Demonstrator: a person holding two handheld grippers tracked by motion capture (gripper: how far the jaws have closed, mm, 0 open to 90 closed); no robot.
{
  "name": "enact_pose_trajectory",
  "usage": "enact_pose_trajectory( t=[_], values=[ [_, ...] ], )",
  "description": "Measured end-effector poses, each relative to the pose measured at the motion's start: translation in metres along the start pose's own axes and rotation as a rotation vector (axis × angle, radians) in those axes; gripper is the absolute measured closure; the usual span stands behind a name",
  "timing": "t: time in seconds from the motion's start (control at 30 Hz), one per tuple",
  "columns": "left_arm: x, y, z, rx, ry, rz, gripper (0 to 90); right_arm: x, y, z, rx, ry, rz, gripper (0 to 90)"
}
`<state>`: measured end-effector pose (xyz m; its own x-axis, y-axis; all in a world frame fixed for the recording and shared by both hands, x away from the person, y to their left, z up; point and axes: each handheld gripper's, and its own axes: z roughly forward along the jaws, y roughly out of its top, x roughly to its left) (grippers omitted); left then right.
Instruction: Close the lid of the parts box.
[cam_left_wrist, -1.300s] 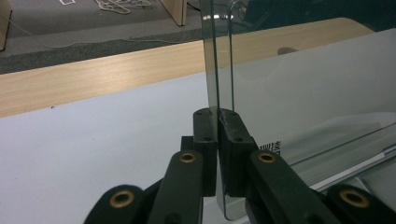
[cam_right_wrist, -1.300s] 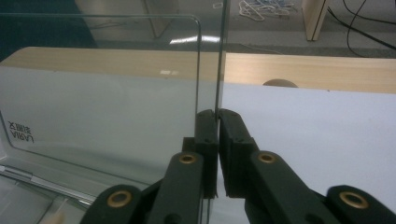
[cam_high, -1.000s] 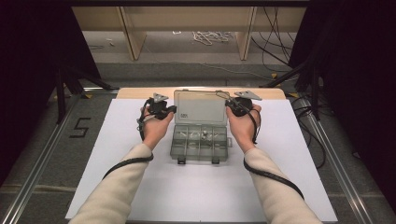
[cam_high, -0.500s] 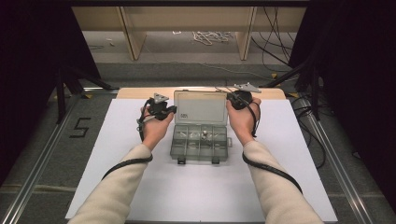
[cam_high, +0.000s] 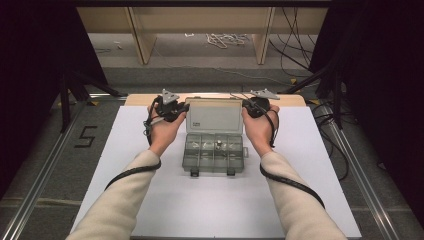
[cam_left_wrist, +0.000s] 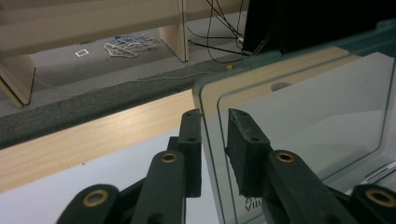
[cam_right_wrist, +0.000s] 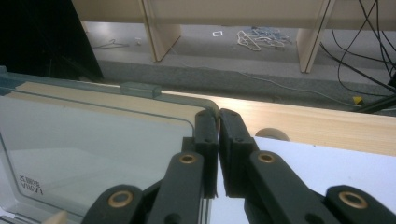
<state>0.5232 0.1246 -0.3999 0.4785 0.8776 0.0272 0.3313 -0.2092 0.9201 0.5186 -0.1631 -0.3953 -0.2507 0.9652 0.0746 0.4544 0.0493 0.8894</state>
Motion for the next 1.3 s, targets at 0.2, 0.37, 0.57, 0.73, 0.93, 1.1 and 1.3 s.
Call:
enact_pose_trajectory(
  t=[0.2,0.37,0.57,0.73,0.93,1.1,1.3],
  values=[
    [0.002,0.004,0.004,0.012,0.012,-0.006,73.8,0.001,-0.001,-0.002,-0.012,0.008,-0.006,86.9],
    [0.003,0.004,0.007,0.036,0.015,-0.006,80.8,-0.001,-0.001,-0.004,-0.016,0.012,-0.019,87.0],
    [0.002,0.003,0.003,0.034,0.014,-0.016,83.5,0.000,-0.002,-0.007,-0.016,0.021,-0.015,86.9],
    [0.001,0.002,-0.002,0.026,0.006,-0.015,84.0,0.000,-0.003,-0.011,-0.015,0.026,-0.025,86.9],
    [0.000,0.001,-0.007,0.016,0.000,-0.010,84.3,0.000,-0.004,-0.015,-0.021,0.031,-0.027,87.0],
    [-0.002,-0.002,-0.012,-0.004,-0.005,0.002,84.5,-0.001,-0.007,-0.019,-0.037,0.045,-0.031,87.1],
    [-0.005,-0.005,-0.019,-0.017,-0.009,0.003,84.7,0.001,-0.011,-0.025,-0.056,0.043,-0.045,87.2]
  ],
)
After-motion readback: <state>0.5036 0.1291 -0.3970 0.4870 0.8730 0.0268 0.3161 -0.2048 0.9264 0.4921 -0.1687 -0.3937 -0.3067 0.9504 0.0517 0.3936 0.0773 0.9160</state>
